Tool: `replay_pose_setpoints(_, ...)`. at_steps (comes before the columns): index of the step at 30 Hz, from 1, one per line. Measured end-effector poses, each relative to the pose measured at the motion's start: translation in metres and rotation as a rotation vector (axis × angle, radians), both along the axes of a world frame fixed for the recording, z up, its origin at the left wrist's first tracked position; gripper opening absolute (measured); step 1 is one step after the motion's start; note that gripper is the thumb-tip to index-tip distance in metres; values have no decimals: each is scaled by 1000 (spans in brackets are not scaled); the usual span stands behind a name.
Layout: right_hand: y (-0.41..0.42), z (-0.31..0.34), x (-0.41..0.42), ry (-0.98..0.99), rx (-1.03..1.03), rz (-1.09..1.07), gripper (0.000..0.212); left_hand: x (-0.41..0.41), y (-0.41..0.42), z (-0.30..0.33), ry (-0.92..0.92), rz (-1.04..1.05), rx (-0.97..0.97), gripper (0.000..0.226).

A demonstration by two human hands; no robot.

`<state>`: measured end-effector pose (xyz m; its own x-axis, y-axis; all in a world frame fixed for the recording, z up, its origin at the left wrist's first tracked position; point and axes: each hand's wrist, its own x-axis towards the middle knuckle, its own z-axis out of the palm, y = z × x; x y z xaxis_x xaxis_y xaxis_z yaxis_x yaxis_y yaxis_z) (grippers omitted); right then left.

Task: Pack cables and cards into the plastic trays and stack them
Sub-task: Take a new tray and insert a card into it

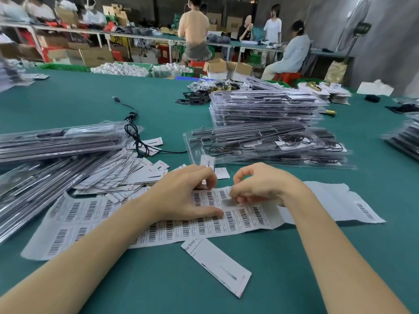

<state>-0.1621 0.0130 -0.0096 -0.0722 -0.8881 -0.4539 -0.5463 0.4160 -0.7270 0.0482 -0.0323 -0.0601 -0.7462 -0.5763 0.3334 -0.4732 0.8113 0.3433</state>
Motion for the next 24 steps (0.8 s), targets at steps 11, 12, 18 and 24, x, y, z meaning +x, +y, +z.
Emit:
replay_pose_setpoints(11,-7,-8,-14,-712,-325,-357,25,-8,0,6,188,170,233,49)
replay_pose_setpoints(12,-8,-9,-7,-663,-381,-334,27,-11,-1,9,336,220,358,45)
replay_pose_setpoints(18,-13,-16,21,-466,-484,-175,27,-19,-5,19,760,315,809,14)
replay_pose_setpoints(24,-14,-19,20,-434,-456,-140,31,-16,-9,18,751,350,716,15)
